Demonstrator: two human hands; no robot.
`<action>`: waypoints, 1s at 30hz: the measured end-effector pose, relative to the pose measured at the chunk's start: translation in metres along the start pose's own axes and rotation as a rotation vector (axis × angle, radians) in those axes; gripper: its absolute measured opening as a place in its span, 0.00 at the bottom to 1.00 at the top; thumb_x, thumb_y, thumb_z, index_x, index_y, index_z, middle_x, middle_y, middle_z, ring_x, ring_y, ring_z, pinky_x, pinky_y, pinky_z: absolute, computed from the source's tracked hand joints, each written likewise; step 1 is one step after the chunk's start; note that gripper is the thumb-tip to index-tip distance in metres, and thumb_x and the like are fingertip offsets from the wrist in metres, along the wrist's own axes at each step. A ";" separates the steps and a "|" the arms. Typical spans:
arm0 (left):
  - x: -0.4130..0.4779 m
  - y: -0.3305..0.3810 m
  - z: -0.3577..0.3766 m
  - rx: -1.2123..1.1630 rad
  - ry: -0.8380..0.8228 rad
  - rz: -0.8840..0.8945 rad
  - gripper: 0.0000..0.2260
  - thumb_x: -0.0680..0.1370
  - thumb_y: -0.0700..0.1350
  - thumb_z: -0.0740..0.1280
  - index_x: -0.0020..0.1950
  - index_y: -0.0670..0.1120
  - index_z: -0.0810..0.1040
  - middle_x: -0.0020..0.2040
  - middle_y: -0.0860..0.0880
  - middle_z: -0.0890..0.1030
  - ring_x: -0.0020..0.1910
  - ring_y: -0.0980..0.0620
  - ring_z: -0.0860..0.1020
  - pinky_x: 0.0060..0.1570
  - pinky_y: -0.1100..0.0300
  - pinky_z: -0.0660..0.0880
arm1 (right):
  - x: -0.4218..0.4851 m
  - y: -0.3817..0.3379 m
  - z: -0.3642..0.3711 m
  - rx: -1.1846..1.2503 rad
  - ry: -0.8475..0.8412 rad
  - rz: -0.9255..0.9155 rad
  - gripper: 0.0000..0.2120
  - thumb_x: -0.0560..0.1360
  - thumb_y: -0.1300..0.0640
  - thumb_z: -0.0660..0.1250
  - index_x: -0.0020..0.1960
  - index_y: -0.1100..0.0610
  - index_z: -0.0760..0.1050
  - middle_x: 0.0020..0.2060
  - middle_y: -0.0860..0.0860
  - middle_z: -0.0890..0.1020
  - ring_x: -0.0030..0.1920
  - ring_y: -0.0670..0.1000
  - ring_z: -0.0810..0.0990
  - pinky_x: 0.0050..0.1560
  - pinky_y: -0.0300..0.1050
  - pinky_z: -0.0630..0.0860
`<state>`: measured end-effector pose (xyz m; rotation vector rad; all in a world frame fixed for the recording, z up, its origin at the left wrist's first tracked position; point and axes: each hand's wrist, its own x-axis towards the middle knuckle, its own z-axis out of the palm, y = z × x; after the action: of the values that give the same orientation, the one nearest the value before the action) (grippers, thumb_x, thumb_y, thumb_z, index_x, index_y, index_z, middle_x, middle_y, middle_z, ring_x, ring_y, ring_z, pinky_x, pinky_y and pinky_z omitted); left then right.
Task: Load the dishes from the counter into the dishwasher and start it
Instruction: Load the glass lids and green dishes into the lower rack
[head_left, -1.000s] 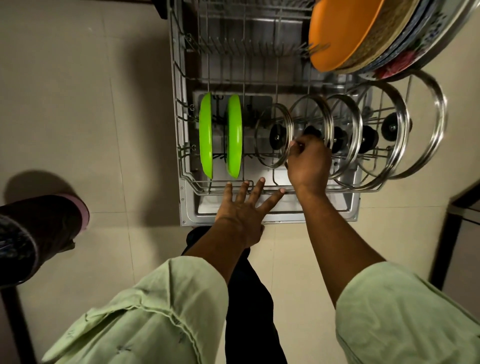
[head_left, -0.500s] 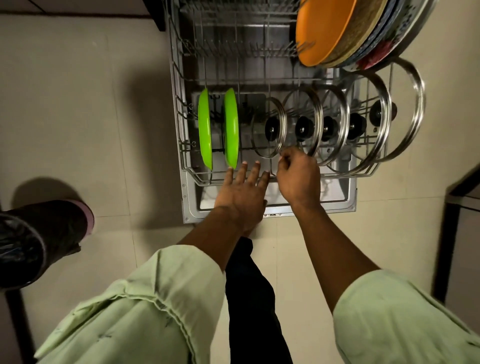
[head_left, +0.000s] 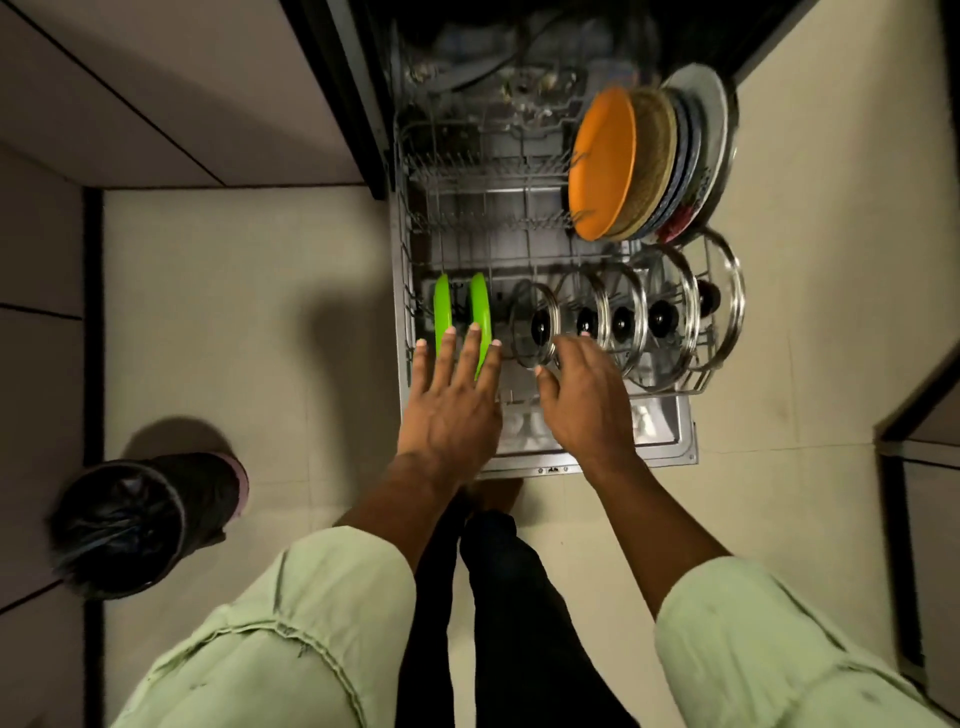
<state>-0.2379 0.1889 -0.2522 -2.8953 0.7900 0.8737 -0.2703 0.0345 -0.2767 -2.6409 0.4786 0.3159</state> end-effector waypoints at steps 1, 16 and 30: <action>-0.007 -0.005 -0.008 0.003 0.017 -0.015 0.30 0.84 0.53 0.50 0.81 0.48 0.38 0.81 0.44 0.37 0.79 0.42 0.36 0.76 0.40 0.35 | -0.001 -0.008 -0.007 -0.010 -0.011 -0.024 0.20 0.79 0.53 0.64 0.67 0.62 0.72 0.65 0.60 0.76 0.67 0.60 0.72 0.68 0.56 0.68; -0.127 -0.038 -0.170 -0.014 0.316 -0.267 0.30 0.84 0.57 0.50 0.82 0.47 0.43 0.82 0.43 0.42 0.80 0.41 0.40 0.74 0.39 0.36 | -0.043 -0.135 -0.160 -0.078 0.106 -0.421 0.31 0.81 0.45 0.59 0.77 0.61 0.58 0.76 0.59 0.61 0.78 0.57 0.53 0.78 0.53 0.47; -0.218 -0.149 -0.302 -0.065 0.724 -0.548 0.31 0.83 0.57 0.53 0.82 0.48 0.45 0.82 0.43 0.44 0.80 0.41 0.41 0.75 0.38 0.38 | -0.026 -0.345 -0.261 -0.165 0.333 -0.852 0.33 0.76 0.42 0.54 0.71 0.64 0.69 0.70 0.62 0.71 0.73 0.61 0.66 0.73 0.59 0.58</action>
<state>-0.1688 0.3726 0.0974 -3.2064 -0.0781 -0.2155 -0.1261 0.2147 0.0896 -2.7743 -0.6119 -0.3676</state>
